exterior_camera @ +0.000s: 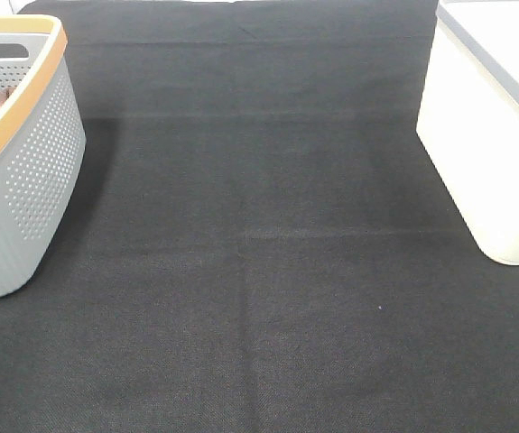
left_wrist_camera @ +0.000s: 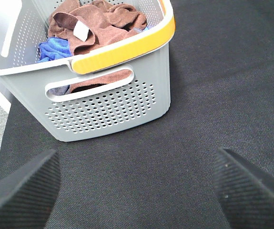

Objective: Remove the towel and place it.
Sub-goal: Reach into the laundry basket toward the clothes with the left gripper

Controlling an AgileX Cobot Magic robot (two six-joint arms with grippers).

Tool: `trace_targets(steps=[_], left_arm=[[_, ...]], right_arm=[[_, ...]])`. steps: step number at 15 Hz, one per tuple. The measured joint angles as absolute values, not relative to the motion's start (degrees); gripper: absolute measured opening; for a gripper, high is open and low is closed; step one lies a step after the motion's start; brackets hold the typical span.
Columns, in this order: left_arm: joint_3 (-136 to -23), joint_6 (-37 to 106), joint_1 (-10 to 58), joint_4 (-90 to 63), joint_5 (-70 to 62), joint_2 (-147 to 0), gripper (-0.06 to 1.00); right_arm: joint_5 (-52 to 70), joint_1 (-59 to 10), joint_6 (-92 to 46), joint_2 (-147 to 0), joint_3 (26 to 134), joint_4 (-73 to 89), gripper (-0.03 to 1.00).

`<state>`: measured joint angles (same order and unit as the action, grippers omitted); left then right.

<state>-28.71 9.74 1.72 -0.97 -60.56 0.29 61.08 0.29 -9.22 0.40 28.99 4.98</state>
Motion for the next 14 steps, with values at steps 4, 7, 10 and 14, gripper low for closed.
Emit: trace_targets(steps=[4, 7, 10, 14], left_arm=[[-28.7, 9.7, 1.7, -1.0, -60.6, 0.3, 0.82], [-28.7, 9.7, 1.7, -0.9, -60.6, 0.3, 0.82], [-28.7, 9.7, 1.7, -0.9, -60.6, 0.3, 0.82], [-30.0, 7.2, 1.7, 3.7, -56.1, -0.1, 0.77]], right_arm=[[61.1, 0.3, -9.2, 0.4, 29.0, 5.0, 0.65], [61.1, 0.3, -9.2, 0.4, 29.0, 5.0, 0.65], [61.1, 0.3, -9.2, 0.4, 29.0, 5.0, 0.65], [61.1, 0.3, -9.2, 0.4, 29.0, 5.0, 0.65]])
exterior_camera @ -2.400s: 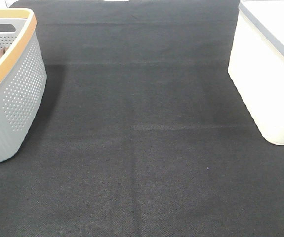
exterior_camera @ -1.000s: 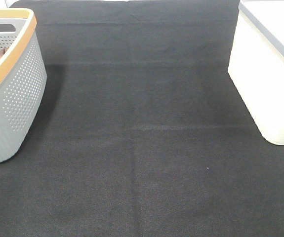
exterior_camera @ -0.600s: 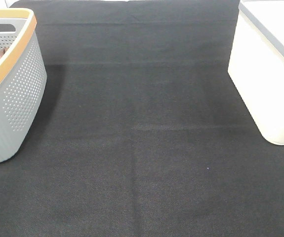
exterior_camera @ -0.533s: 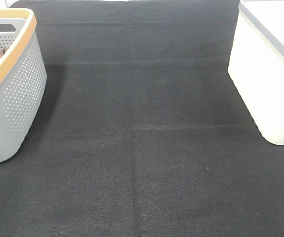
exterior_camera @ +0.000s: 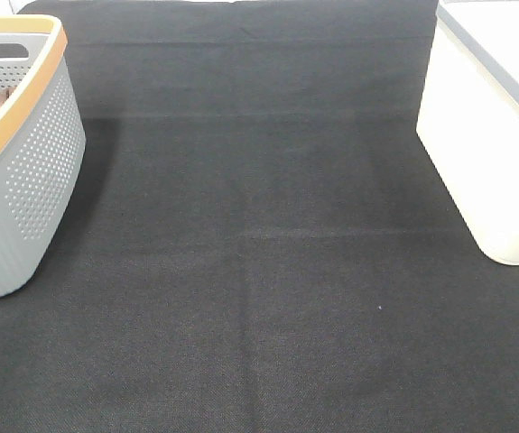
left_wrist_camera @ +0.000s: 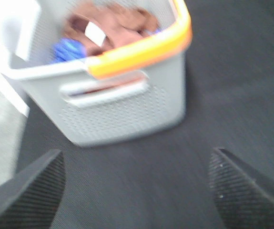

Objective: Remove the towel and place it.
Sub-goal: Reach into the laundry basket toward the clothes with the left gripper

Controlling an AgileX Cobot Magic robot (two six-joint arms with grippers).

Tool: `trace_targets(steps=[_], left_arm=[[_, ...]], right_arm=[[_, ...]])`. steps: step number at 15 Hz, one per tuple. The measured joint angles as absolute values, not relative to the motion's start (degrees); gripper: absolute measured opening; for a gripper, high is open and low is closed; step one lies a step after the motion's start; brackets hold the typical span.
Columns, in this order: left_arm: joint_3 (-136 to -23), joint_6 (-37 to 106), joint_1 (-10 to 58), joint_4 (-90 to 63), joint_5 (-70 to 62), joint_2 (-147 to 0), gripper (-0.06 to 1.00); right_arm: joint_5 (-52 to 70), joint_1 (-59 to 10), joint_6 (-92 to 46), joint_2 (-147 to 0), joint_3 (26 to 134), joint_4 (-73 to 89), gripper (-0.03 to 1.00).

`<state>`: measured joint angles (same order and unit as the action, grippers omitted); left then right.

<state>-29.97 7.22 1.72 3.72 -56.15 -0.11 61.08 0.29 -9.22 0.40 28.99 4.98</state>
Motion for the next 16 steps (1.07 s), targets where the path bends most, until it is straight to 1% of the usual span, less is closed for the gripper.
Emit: trace_targets(steps=[3, 4, 5, 6, 7, 10, 11, 13, 14, 16], left_arm=[[-30.8, 5.0, 1.7, 5.9, -40.2, -6.2, 0.76], [-30.8, 5.0, 1.7, 5.9, -40.2, -6.2, 0.76], [-30.9, 2.8, 1.7, 6.1, -34.7, -9.7, 0.76], [-30.9, -0.5, 1.7, 6.2, -28.9, -14.2, 0.76], [-30.9, -4.9, 1.7, 6.2, -20.4, -20.7, 0.76], [-31.2, -13.5, 1.7, 6.1, -4.1, -37.2, 0.73], [-32.2, -16.1, 1.7, 6.1, -0.9, -42.6, 0.71], [-36.4, -19.5, 1.7, 6.1, 0.3, -53.6, 0.69], [-40.1, -19.9, 1.7, 6.1, 0.0, -59.8, 0.68], [-47.6, -20.0, 1.7, 6.2, -5.0, -67.3, 0.68]], right_arm=[[61.1, 0.3, -9.2, 0.4, 29.0, 5.0, 0.65], [61.1, 0.3, -9.2, 0.4, 29.0, 5.0, 0.65], [61.1, 0.3, -9.2, 0.4, 29.0, 5.0, 0.65], [61.1, 0.3, -9.2, 0.4, 29.0, 5.0, 0.65], [61.1, 0.3, -9.2, 0.4, 29.0, 5.0, 0.65], [61.1, 0.3, -9.2, 0.4, 29.0, 5.0, 0.65], [61.1, 0.3, -9.2, 0.4, 29.0, 5.0, 0.65], [61.1, 0.3, -9.2, 0.4, 29.0, 5.0, 0.65], [61.1, 0.3, -9.2, 0.4, 29.0, 5.0, 0.65], [61.1, 0.3, -9.2, 0.4, 29.0, 5.0, 0.65]])
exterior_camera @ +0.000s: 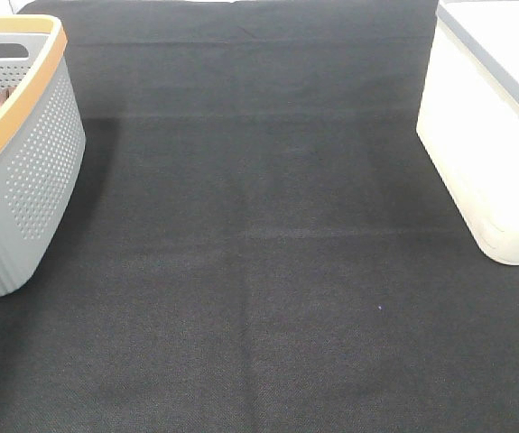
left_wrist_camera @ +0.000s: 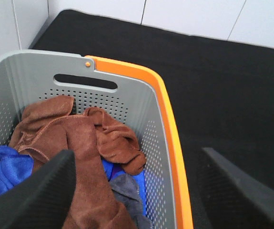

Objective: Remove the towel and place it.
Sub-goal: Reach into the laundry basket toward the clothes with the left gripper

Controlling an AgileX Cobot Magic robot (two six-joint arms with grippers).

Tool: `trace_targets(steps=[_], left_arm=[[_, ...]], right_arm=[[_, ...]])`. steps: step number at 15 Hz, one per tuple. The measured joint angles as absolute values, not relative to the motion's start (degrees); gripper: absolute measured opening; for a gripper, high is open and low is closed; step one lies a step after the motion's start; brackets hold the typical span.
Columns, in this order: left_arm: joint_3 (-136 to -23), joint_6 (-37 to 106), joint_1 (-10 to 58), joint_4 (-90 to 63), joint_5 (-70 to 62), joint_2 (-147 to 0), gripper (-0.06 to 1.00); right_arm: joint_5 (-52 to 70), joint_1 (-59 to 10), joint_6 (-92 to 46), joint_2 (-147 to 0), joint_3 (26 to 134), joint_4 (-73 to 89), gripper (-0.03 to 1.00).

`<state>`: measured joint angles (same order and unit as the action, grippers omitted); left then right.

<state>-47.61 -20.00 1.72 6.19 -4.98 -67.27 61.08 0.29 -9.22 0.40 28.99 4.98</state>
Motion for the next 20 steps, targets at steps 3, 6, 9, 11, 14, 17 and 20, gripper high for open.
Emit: trace_targets(steps=[3, 6, 9, 11, 14, 17, 20], left_arm=[[-59.0, -20.0, 1.7, 9.4, -17.9, -76.4, 0.68], [-67.6, -20.0, 1.7, 15.0, -29.1, -82.3, 0.68], [-74.7, -20.1, -0.5, 18.4, -35.1, -86.4, 0.68], [-75.2, -20.1, -4.6, 17.1, -36.2, -87.1, 0.68], [-75.2, -20.1, -10.9, 13.8, -38.3, -88.5, 0.68], [-75.2, -18.4, -15.5, 5.7, -38.8, -91.2, 0.68], [-75.6, -16.0, -18.6, -5.6, -38.9, -96.4, 0.68]], right_arm=[[61.1, 0.3, -9.2, 0.4, 29.0, 5.0, 0.65], [61.1, 0.3, -9.2, 0.4, 29.0, 5.0, 0.65], [61.1, 0.3, -9.2, 0.4, 29.0, 5.0, 0.65], [61.1, 0.3, -9.2, 0.4, 29.0, 5.0, 0.65], [61.1, 0.3, -9.2, 0.4, 29.0, 5.0, 0.65], [61.1, 0.3, -9.2, 0.4, 29.0, 5.0, 0.65], [61.1, 0.3, -9.2, 0.4, 29.0, 5.0, 0.65]])
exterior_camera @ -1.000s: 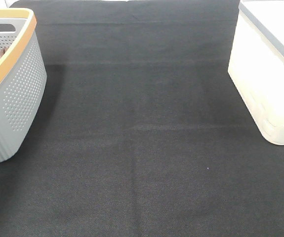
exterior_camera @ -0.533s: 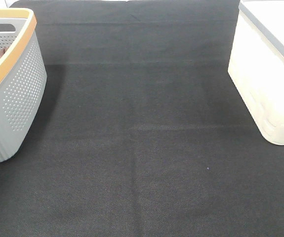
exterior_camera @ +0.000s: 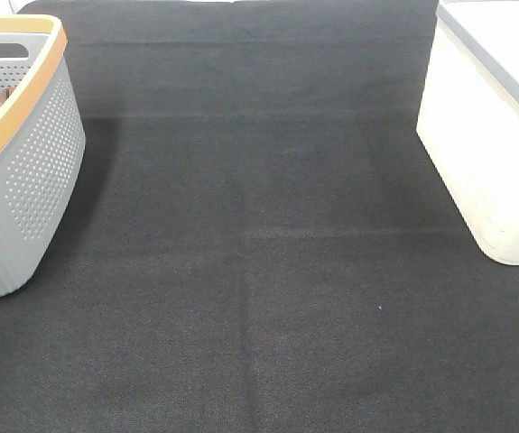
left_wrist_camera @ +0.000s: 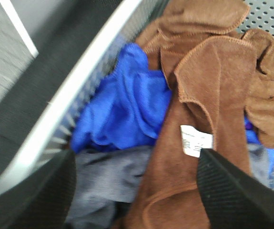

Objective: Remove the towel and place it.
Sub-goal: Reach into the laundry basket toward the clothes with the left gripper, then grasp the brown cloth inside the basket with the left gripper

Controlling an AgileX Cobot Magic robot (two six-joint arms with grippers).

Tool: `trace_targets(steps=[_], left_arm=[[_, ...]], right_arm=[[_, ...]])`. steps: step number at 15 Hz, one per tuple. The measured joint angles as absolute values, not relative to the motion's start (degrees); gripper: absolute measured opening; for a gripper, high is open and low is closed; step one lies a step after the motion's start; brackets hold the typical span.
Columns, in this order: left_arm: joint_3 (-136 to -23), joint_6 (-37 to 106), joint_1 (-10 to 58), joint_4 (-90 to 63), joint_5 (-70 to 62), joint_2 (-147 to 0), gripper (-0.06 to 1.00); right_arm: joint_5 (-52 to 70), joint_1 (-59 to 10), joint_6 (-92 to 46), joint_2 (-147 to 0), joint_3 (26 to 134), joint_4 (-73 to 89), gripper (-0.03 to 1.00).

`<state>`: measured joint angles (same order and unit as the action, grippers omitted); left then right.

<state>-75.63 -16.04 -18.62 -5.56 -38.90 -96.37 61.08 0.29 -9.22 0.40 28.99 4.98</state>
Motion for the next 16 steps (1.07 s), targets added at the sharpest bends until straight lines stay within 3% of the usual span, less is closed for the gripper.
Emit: trace_targets(steps=[4, 11, 16], left_arm=[[-79.9, -15.8, -18.6, -12.7, -40.1, -101.0, 0.68], [-97.2, -17.5, -18.6, -14.5, -56.0, -113.2, 0.68], [-102.3, -18.4, -18.6, -14.9, -56.8, -117.4, 0.68]], right_arm=[[61.1, 0.3, -9.2, 0.4, 29.0, 5.0, 0.65], [61.1, 0.3, -9.2, 0.4, 29.0, 5.0, 0.65], [61.1, 0.3, -9.2, 0.4, 29.0, 5.0, 0.65]])
